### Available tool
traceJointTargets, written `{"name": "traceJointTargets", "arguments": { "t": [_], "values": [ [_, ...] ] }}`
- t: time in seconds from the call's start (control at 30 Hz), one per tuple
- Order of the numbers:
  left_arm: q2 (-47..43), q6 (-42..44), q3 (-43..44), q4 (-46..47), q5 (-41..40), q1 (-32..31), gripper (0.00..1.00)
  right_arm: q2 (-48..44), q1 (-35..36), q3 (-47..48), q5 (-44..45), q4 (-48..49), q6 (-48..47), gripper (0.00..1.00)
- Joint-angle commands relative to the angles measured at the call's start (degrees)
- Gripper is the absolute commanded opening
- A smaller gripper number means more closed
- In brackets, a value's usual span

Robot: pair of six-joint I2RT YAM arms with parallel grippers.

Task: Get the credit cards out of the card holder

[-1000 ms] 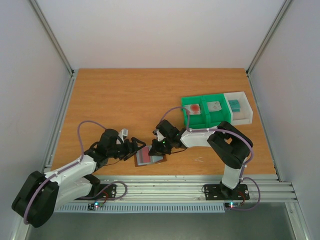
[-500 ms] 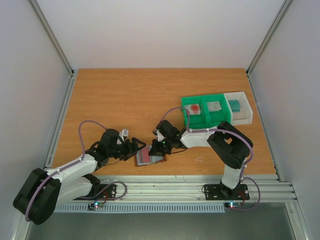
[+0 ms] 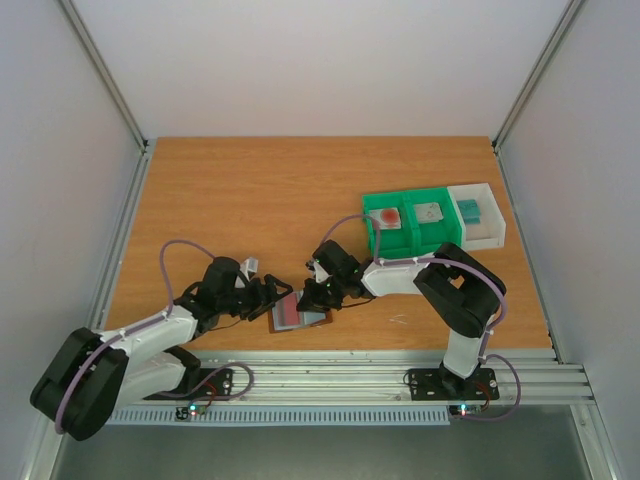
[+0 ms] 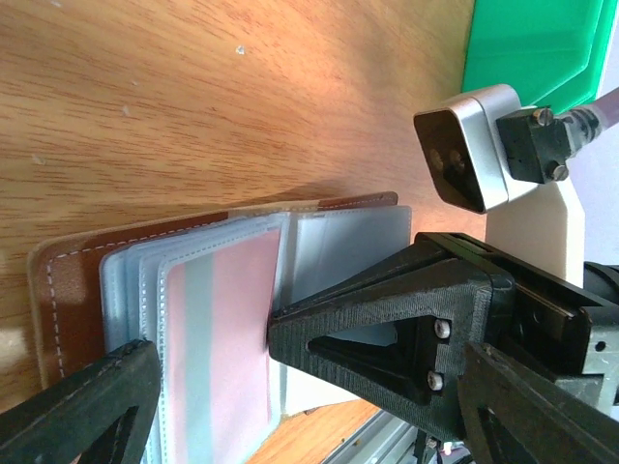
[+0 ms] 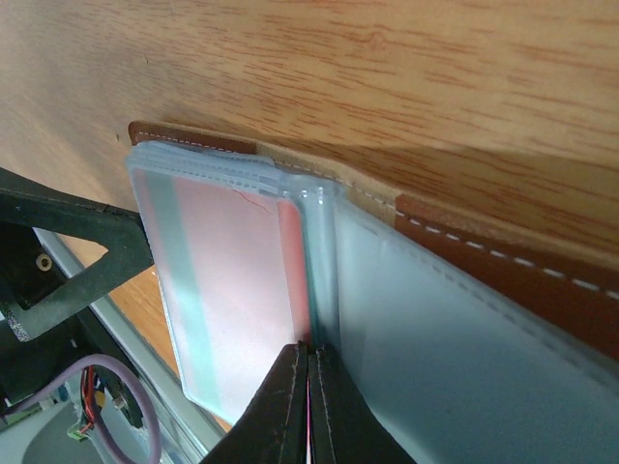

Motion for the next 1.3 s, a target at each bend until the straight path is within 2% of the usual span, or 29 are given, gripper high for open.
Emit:
{"name": "traceJointTargets", "arguments": {
  "t": [0.0, 0.43, 0.67, 0.87, 1.27],
  "values": [
    [0.88, 0.25, 0.15, 3.88, 0.04, 0.30, 0.85, 1.71, 0.69, -1.80, 2.29, -1.91, 0.61, 0.04],
    [-1.97, -2.98, 0.02, 6.37, 2.48, 0.34, 0.83, 1.86, 0.69, -2.62, 1.82, -0.22, 1.01, 0.04],
    [-3.71, -5.34, -0.12, 6.78, 3.52, 0.13, 0.82, 2.18, 0.69, -3.70, 0.64, 4.03, 2.22, 0.05],
    [-0.62, -8.42, -1.31, 13.76, 5.25, -0.60, 0.82, 2.84, 0.69, -4.60, -0.48, 7.67, 3.47, 0.06],
    [4.12, -9.73, 0.04, 17.49, 4.86, -3.13, 0.81, -0.75, -0.03, -12.60, 0.43, 26.82, 7.80, 0.12]
  ]
}}
